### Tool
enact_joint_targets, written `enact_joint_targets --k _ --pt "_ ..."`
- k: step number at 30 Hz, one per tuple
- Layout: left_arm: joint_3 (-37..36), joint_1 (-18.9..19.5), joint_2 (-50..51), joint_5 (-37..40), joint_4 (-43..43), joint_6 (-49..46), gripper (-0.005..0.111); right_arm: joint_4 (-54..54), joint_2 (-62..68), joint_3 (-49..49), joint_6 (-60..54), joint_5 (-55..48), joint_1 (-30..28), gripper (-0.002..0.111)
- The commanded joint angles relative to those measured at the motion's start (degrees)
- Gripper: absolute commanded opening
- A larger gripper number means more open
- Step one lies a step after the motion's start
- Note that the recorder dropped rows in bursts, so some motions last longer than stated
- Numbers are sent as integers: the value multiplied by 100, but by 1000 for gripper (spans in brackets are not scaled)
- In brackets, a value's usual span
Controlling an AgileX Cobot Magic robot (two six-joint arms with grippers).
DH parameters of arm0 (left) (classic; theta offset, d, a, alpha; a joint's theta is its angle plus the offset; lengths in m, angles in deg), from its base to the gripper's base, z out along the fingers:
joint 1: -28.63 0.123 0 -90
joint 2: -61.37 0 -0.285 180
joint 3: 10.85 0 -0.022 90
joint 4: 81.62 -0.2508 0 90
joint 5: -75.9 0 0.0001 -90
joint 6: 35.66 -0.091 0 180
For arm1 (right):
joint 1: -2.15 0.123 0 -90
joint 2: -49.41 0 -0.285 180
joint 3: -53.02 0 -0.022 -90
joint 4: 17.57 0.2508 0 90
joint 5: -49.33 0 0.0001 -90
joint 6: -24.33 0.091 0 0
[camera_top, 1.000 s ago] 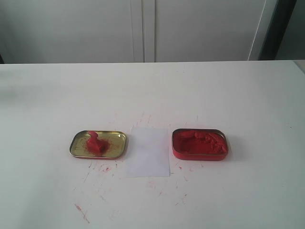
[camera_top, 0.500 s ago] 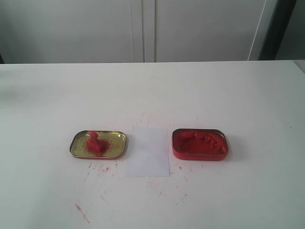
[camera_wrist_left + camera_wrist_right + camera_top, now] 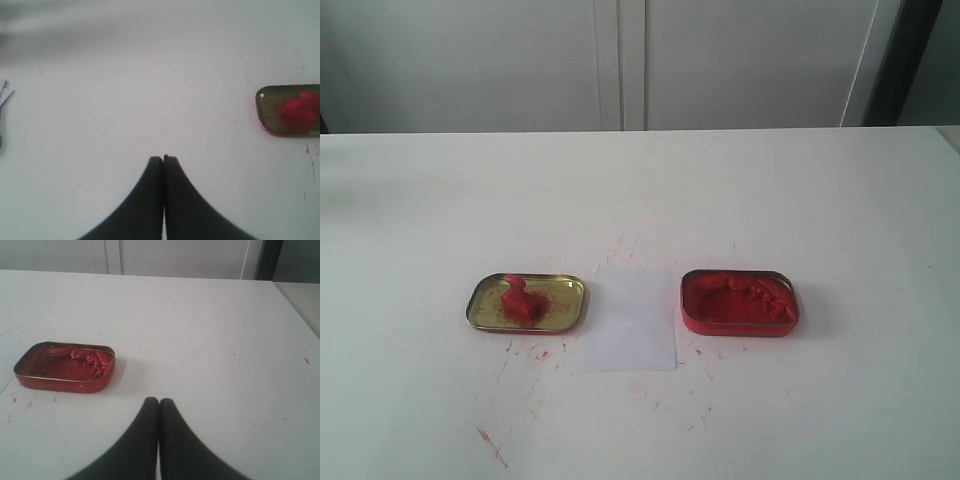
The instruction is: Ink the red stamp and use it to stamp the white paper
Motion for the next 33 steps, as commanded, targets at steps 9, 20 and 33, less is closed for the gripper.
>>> enact_joint_targets --k 9,20,33 --pt "1112 6 2151 582 926 -989 0 -6 -29 -31 -15 82 6 0" --pt "2152 -589 3847 1055 987 -1397 0 -6 -29 -31 -15 82 6 0" --pt "3257 -697 5299 1284 1064 -1541 0 -6 -29 -31 -15 82 6 0"
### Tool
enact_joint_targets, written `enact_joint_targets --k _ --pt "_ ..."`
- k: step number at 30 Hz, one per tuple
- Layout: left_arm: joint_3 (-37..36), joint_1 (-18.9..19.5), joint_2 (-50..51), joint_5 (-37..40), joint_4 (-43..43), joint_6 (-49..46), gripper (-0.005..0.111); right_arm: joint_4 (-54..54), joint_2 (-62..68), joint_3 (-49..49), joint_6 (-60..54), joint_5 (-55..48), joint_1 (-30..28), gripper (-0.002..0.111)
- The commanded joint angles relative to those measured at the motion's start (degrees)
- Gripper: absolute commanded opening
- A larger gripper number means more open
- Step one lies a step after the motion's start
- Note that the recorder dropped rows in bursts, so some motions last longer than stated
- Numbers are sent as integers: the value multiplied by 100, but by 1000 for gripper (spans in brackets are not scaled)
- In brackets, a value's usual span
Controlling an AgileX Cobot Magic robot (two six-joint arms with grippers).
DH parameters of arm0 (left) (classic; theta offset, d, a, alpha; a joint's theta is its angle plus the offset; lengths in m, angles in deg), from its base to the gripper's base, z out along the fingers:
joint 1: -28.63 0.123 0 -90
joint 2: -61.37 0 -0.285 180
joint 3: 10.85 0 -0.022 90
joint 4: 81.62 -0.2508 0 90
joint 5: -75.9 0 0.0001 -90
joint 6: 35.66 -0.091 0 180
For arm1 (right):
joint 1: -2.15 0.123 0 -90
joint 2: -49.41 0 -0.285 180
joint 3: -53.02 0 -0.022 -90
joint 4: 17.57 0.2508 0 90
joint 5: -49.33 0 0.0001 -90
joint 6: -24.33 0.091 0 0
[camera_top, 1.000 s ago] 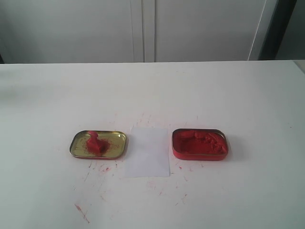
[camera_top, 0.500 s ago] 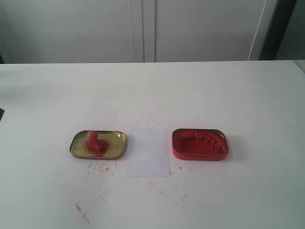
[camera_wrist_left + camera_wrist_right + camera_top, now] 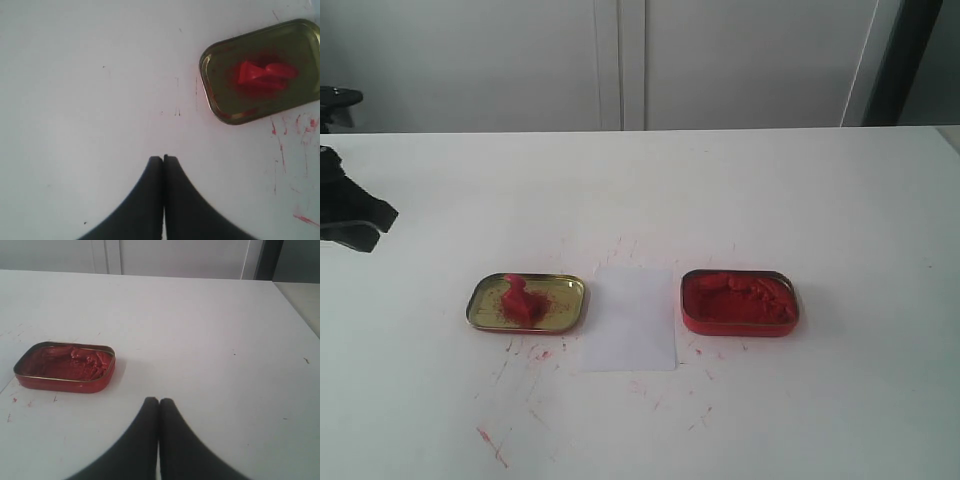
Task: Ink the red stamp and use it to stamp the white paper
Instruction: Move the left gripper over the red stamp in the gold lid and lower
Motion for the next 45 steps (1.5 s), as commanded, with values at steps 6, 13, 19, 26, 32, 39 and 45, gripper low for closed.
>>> enact_joint_targets --k 6,13,19,26,32,39,45 --pt "707 -84 877 317 50 -182 0 -6 -29 -31 -15 82 6 0" --pt "1348 -490 1496 696 49 -484 0 -6 -29 -31 -15 82 6 0" --pt "1878 -804 2016 1067 61 -1107 0 -6 -29 -31 -15 82 6 0" --pt "2237 -1031 2313 1326 62 -1921 0 4 -29 -31 -15 82 6 0" --pt "2536 -1043 2334 1596 433 -2959 0 4 -29 -31 -15 82 6 0" --pt "2670 -1094 2373 2021 538 -3863 0 4 -29 -31 -15 82 6 0" --pt "2670 -1433 2373 2037 474 -4766 0 4 -29 -31 -15 82 6 0"
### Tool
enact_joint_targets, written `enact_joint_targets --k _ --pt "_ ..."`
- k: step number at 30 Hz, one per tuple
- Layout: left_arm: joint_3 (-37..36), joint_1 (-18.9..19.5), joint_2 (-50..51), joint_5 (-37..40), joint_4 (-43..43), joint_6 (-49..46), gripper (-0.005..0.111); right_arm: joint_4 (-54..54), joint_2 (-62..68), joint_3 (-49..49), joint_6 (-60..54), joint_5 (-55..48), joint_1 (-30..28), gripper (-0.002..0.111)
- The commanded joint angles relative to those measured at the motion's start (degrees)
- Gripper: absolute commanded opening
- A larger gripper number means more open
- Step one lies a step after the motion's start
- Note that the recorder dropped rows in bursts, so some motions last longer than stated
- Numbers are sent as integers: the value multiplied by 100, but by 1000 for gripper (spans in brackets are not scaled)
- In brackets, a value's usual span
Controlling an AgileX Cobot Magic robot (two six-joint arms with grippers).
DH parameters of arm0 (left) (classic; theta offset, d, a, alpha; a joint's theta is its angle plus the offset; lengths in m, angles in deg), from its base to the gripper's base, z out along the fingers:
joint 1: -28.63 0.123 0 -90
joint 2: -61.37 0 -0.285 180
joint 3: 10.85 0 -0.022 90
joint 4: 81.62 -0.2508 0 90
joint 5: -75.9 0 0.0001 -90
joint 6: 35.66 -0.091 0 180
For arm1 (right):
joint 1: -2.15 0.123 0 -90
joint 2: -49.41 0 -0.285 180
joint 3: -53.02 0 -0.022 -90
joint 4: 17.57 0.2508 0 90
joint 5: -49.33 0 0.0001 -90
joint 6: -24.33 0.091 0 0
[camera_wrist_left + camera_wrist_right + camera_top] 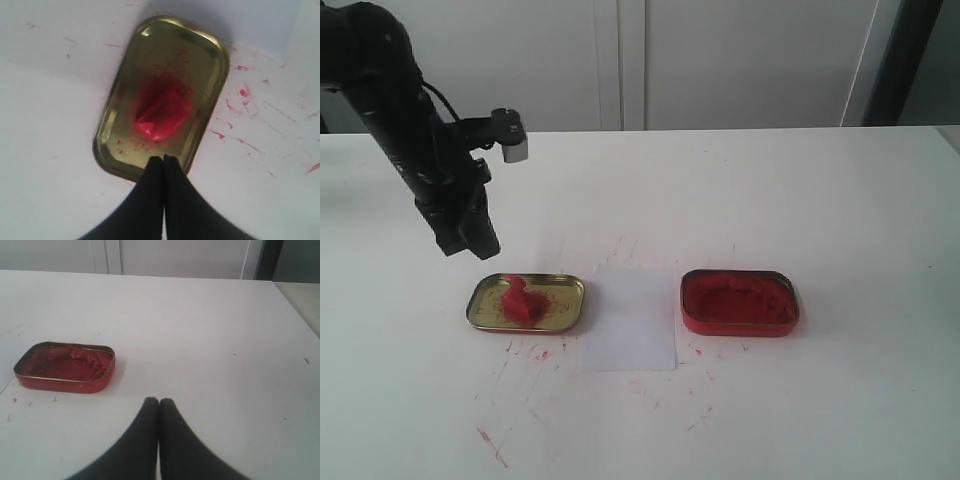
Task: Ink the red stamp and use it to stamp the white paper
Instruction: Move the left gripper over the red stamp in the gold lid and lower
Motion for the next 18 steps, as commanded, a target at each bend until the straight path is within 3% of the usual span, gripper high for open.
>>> enact_joint_targets --k 1,6,18 --pt "30 -313 6 153 21 -881 0 4 -29 -31 -15 82 6 0" --pt "30 -500 6 115 -153 -1946 0 4 -29 -31 -15 82 6 0" --pt "30 -500 101 5 -429 -3879 0 4 -29 -31 -15 82 6 0"
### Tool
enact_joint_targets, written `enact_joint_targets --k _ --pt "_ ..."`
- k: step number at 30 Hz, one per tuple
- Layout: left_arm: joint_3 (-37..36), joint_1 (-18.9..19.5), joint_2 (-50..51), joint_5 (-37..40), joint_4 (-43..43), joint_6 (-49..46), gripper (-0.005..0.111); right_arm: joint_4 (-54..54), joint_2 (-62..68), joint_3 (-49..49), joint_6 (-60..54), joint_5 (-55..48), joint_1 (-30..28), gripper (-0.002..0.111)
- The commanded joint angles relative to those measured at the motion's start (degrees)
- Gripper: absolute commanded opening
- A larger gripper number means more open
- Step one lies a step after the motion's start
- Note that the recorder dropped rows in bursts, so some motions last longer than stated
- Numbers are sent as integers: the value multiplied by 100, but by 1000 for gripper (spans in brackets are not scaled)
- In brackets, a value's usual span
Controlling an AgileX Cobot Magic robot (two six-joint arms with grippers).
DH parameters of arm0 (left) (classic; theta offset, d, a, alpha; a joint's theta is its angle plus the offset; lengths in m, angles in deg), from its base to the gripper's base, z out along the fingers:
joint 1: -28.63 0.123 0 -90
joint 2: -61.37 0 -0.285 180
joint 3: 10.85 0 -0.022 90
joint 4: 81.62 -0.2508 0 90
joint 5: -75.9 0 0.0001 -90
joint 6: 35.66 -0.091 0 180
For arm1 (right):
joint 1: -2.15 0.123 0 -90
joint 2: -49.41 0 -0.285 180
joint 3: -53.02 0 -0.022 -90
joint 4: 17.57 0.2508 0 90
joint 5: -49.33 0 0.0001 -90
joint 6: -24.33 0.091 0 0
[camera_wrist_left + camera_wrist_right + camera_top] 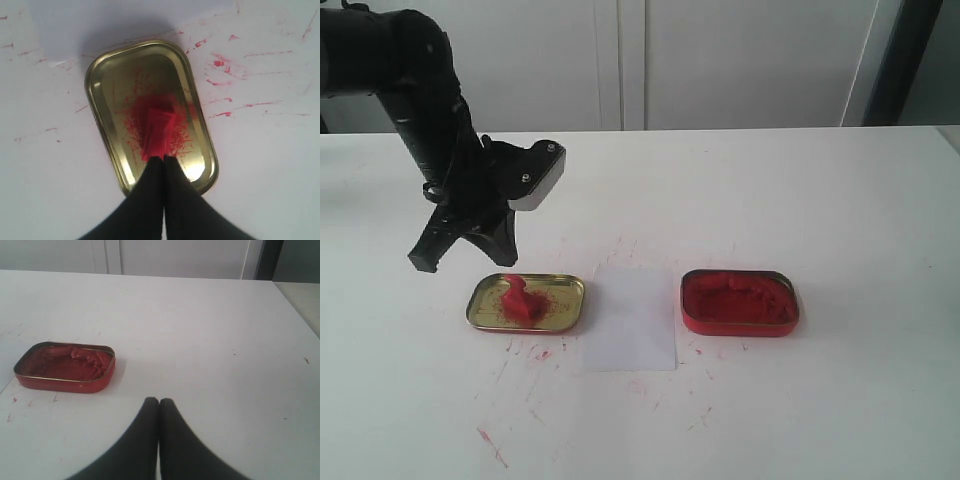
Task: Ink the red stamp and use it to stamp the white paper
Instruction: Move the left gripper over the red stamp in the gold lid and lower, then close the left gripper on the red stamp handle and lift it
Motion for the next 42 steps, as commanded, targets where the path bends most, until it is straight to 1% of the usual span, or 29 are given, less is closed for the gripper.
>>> enact_joint_targets --k 1,3,7,9,10,26,42 --pt "30 -6 101 78 20 -736 2 4 -29 -31 -15 82 6 0" --pt "30 -6 149 65 20 -802 9 4 -29 -31 -15 82 6 0" --pt "30 -6 229 -28 20 -802 30 4 -29 -31 -15 82 6 0" --pt "30 -6 227 -110 30 -802 37 4 -29 -31 -15 72 6 0" --pt "30 -6 227 -139 30 -802 38 4 -29 -31 -15 72 6 0" --pt "20 -6 765 -223 43 -785 39 4 -29 -31 -15 72 6 0" --pt "20 -6 908 -324 32 -775 38 4 -29 -31 -15 72 6 0"
